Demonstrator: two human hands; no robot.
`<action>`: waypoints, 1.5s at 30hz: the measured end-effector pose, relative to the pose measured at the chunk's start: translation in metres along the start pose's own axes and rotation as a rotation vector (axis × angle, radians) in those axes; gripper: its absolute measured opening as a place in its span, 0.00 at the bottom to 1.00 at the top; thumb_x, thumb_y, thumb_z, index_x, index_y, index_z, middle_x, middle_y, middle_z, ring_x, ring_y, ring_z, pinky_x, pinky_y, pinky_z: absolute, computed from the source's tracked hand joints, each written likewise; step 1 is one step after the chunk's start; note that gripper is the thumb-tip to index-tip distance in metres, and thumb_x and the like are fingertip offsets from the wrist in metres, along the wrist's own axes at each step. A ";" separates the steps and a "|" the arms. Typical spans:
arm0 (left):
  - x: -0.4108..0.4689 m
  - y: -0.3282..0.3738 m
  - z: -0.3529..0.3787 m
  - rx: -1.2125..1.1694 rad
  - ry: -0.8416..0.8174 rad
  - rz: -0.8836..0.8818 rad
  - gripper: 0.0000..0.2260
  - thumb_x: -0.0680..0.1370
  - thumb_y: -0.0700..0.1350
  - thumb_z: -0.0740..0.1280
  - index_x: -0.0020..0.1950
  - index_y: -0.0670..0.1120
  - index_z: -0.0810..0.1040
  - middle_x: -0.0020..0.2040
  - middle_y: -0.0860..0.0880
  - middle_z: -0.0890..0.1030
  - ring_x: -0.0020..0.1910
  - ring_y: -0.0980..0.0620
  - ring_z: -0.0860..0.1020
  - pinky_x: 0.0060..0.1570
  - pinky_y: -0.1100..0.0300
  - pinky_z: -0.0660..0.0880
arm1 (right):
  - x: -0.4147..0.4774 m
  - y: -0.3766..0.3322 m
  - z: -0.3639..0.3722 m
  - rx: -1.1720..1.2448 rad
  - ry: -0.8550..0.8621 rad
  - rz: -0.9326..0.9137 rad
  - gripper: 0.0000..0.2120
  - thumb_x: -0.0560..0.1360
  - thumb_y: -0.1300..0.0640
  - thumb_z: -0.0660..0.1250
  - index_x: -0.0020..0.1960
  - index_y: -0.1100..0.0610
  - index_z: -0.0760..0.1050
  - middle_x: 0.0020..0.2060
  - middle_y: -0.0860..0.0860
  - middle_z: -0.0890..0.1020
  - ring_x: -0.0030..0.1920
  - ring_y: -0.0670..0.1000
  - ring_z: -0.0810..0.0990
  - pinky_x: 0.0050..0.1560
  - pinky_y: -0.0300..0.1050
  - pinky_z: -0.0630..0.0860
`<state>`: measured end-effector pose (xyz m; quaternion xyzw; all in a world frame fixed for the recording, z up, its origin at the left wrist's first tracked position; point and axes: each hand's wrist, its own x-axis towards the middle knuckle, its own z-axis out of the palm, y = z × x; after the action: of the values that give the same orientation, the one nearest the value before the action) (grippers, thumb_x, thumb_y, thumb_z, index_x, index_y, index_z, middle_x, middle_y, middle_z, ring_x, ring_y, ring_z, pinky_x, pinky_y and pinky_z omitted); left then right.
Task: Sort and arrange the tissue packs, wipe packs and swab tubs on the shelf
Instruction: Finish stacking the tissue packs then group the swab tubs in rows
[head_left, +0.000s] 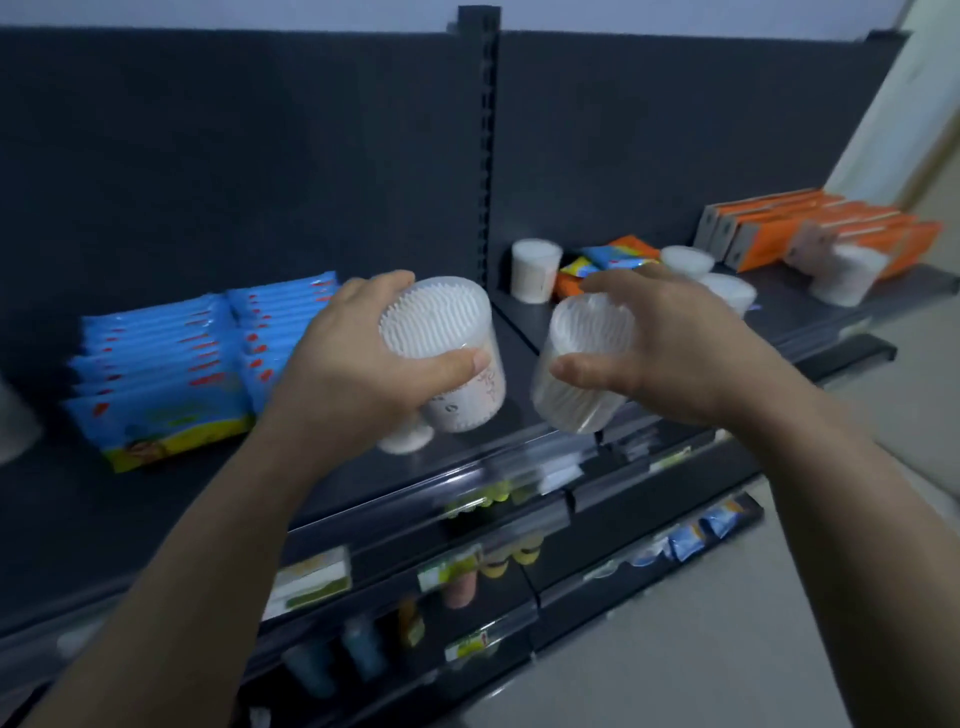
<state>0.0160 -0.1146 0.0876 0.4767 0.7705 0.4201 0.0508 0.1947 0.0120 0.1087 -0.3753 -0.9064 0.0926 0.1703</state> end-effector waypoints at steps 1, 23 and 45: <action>0.006 0.011 0.017 -0.001 -0.012 0.003 0.40 0.58 0.63 0.69 0.68 0.52 0.69 0.59 0.56 0.72 0.59 0.56 0.71 0.61 0.60 0.67 | 0.001 0.020 -0.006 -0.008 0.004 0.013 0.37 0.64 0.37 0.69 0.69 0.49 0.66 0.64 0.52 0.72 0.64 0.53 0.70 0.59 0.46 0.67; 0.128 0.040 0.194 -0.040 -0.286 0.033 0.37 0.65 0.54 0.75 0.71 0.51 0.64 0.66 0.54 0.67 0.63 0.57 0.66 0.59 0.65 0.60 | 0.081 0.193 -0.013 -0.046 -0.054 0.158 0.36 0.66 0.40 0.71 0.70 0.49 0.65 0.63 0.53 0.72 0.64 0.54 0.69 0.60 0.49 0.70; 0.141 0.050 0.252 0.051 -0.223 -0.203 0.40 0.64 0.52 0.77 0.72 0.51 0.63 0.64 0.56 0.68 0.60 0.58 0.68 0.57 0.64 0.64 | 0.169 0.244 0.037 -0.170 -0.375 -0.274 0.38 0.66 0.36 0.69 0.70 0.49 0.63 0.64 0.52 0.71 0.65 0.56 0.68 0.64 0.52 0.61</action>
<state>0.0952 0.1558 0.0061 0.4411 0.8148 0.3375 0.1660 0.2269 0.3018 0.0429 -0.2381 -0.9691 0.0603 -0.0222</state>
